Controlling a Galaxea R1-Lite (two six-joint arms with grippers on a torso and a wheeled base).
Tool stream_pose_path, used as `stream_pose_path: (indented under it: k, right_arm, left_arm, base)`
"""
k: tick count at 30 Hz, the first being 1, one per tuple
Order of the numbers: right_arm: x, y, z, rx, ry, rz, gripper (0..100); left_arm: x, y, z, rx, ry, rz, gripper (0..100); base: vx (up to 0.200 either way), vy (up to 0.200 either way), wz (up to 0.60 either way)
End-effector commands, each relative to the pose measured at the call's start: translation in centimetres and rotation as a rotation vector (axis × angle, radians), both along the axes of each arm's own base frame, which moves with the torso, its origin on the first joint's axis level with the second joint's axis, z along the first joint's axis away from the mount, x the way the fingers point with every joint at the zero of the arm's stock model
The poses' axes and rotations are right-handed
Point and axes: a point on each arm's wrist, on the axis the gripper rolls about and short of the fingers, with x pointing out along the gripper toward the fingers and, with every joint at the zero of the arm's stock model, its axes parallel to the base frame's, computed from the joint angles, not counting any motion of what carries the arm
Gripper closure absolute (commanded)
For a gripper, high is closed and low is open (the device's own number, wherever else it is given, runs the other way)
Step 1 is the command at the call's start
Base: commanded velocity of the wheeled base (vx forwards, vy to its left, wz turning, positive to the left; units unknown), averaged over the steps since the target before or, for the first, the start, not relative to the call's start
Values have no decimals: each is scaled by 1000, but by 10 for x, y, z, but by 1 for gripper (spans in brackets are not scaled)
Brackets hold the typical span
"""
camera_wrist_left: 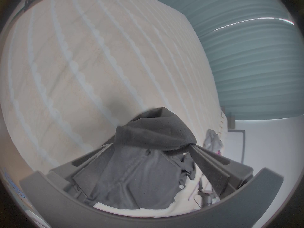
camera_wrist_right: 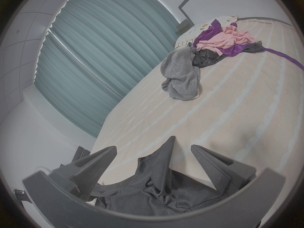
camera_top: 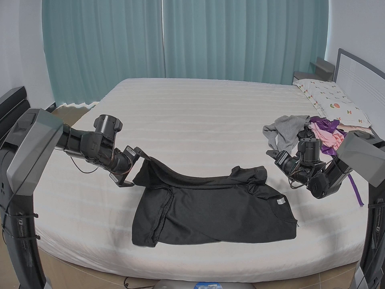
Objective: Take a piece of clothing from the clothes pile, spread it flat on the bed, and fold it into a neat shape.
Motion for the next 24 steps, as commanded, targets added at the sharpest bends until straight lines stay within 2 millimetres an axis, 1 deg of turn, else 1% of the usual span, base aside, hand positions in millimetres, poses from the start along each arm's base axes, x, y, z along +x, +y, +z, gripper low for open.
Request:
stream_pose_path:
  k: [1,3,4,6,8,12,17,19,20,22,24]
  right_arm:
    - [-4,6,0,-1,7,14,0]
    - [-4,7,-1,-2,8,17,0]
    - [-5,12,-2,-2,11,29,0]
    - [-5,12,-3,-3,13,29,0]
    - [-9,21,-4,-4,22,52,0]
    - [-13,29,-6,-9,32,73,0]
    - [-16,34,-11,-31,44,91,0]
    - [-17,36,-12,-47,50,99,0]
    - [-17,37,-13,-49,51,101,0]
    - [-18,39,-14,-61,54,110,0]
    - [-18,39,-14,-61,54,110,0]
  left_arm:
    - [-13,17,34,-37,-58,17,0]
    - [-14,17,32,-15,-56,36,0]
    - [-15,19,24,47,-55,86,0]
    - [-15,19,23,54,-59,92,0]
    - [-15,20,11,62,-101,114,0]
    - [-21,20,0,67,-97,106,0]
    - [-37,20,-15,76,-49,104,0]
    - [-49,18,-16,77,-34,95,0]
    - [-50,18,-16,77,-33,94,0]
    - [-61,18,-17,75,-46,95,0]
    - [-62,19,-17,75,-48,95,0]
  base:
    - [0,0,0]
    - [0,0,0]
    - [0,0,0]
    - [0,0,0]
    - [0,0,0]
    - [0,0,0]
    - [0,0,0]
    - [0,0,0]
    - [0,0,0]
    - [0,0,0]
    - [0,0,0]
